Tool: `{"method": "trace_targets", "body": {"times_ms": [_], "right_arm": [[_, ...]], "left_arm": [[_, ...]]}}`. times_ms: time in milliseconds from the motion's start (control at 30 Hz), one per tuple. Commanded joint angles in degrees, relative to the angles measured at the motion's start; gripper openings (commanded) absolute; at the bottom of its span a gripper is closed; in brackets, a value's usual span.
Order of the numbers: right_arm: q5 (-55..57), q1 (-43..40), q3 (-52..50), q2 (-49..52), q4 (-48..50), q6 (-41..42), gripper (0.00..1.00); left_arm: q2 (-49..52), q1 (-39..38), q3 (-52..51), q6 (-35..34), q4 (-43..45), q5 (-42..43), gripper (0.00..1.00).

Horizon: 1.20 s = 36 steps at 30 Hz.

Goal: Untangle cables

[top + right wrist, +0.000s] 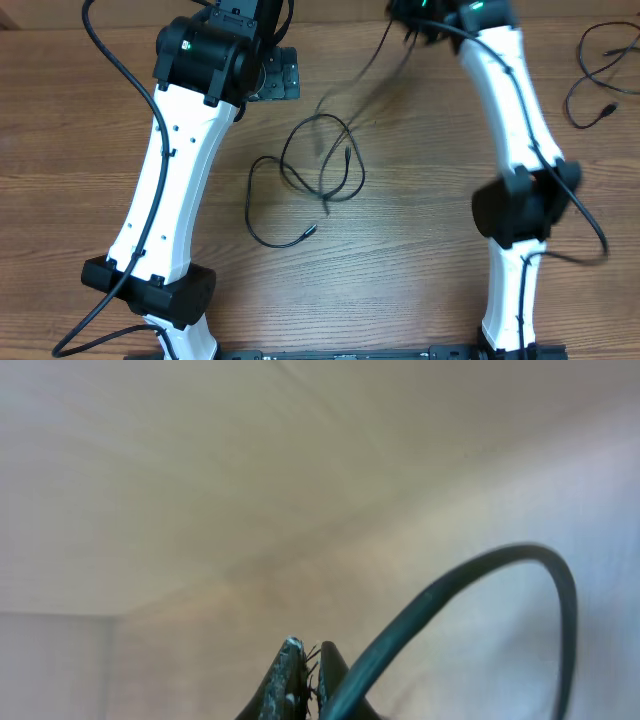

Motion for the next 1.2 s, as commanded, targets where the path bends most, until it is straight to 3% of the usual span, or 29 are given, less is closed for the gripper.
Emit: {"method": "trace_targets", "body": {"times_ms": [0,133,267,367,567,900,1167], "right_arm": [[7.23,-0.7,8.46,-9.16,0.81,-15.28,0.04],[13.51,-1.01,12.79,-11.76,5.16,-28.7,0.04],[28.24,-1.16,12.72,-11.96,15.98,-42.58,0.04],[30.75,-3.23,11.8,-11.82,22.36,-49.37,0.04],[30.58,-14.25,10.82,-11.8,33.31,-49.99,0.04],[29.73,-31.45,8.5,-11.06,32.98,-49.96,0.04],[20.02,-41.53,7.58,-9.46,28.46,-49.2,0.04]], "left_arm": [[0.35,0.02,0.15,-0.59,0.5,0.17,1.0],[0.35,0.07,0.15,-0.59,0.96,0.15,1.0],[0.35,0.07,0.15,-0.61,0.52,0.2,1.0],[0.35,0.07,0.15,-0.59,0.24,0.2,1.0],[0.35,0.07,0.11,-0.55,-0.17,0.17,1.0],[0.35,0.07,0.07,-0.57,2.32,0.17,1.0],[0.35,0.07,0.07,-0.57,1.79,0.22,1.0]]}}
